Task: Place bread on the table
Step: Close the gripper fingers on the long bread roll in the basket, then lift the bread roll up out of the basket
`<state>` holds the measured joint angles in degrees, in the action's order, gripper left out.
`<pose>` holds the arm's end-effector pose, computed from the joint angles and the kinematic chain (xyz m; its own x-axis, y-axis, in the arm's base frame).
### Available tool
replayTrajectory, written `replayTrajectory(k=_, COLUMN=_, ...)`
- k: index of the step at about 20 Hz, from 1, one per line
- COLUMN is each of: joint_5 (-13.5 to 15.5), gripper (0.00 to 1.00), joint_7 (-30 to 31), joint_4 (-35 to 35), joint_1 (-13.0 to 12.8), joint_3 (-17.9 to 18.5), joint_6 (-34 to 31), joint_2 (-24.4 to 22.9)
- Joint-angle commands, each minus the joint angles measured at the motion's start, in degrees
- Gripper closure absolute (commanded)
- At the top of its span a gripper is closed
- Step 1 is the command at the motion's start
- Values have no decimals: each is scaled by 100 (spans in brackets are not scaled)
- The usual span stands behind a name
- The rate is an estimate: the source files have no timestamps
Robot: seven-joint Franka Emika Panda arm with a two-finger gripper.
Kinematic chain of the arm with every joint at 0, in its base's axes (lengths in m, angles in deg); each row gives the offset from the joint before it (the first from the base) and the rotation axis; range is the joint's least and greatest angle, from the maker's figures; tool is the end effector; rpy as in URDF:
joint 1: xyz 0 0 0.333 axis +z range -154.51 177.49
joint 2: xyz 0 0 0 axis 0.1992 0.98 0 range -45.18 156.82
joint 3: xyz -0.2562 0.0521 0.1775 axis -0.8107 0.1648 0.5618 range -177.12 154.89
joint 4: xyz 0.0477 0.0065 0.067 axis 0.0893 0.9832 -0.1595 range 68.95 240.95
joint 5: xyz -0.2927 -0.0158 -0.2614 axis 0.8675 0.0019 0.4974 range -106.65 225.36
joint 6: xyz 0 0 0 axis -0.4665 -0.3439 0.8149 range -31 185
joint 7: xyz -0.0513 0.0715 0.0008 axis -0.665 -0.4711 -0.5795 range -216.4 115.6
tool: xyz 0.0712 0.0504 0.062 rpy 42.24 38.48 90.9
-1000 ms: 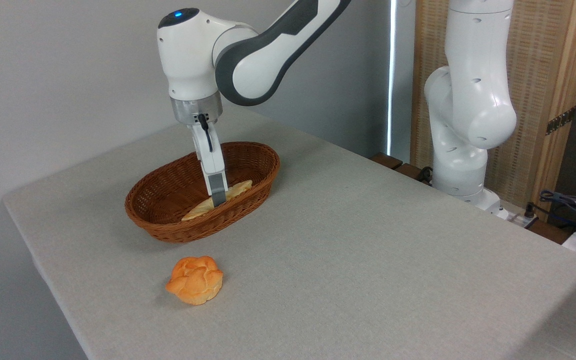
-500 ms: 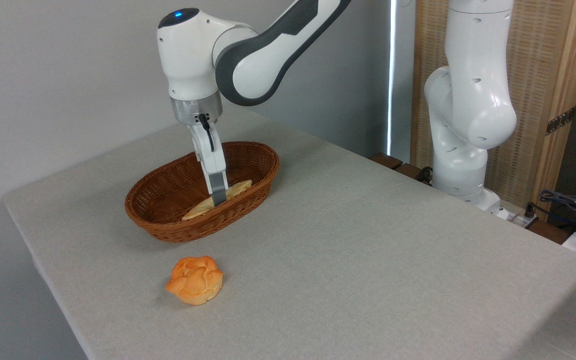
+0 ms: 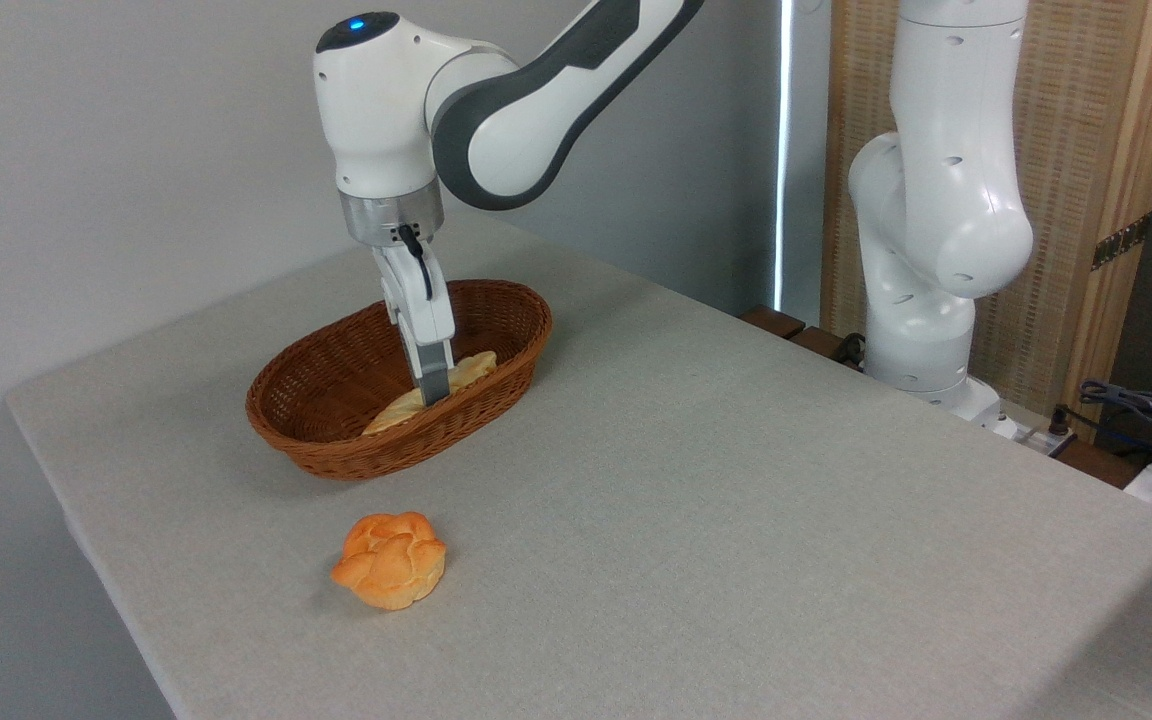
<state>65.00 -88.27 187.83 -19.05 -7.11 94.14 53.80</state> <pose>0.4791 -0.2433 0.4239 0.4785 -0.8728 0.0964 -0.8779 -0.4775 0.0353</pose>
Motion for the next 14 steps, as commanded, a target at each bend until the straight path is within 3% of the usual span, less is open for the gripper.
replayTrajectory(k=1, joint_5=200, gripper=59, joint_7=104, joint_4=-220, joint_1=-49, joint_3=92, joint_6=128, joint_2=-45)
replayTrajectory(k=6, joint_5=200, gripper=58, joint_7=306, joint_4=-423, joint_1=-31, joint_3=179, joint_6=128, joint_2=-45)
replayTrajectory(k=9, joint_5=410, gripper=58, joint_7=315, joint_4=-555, joint_1=-31, joint_3=285, joint_6=85, joint_2=-54)
replayTrajectory(k=14, joint_5=350, gripper=53, joint_7=280, joint_4=-941, joint_1=-31, joint_3=522, joint_6=-845, joint_2=-106)
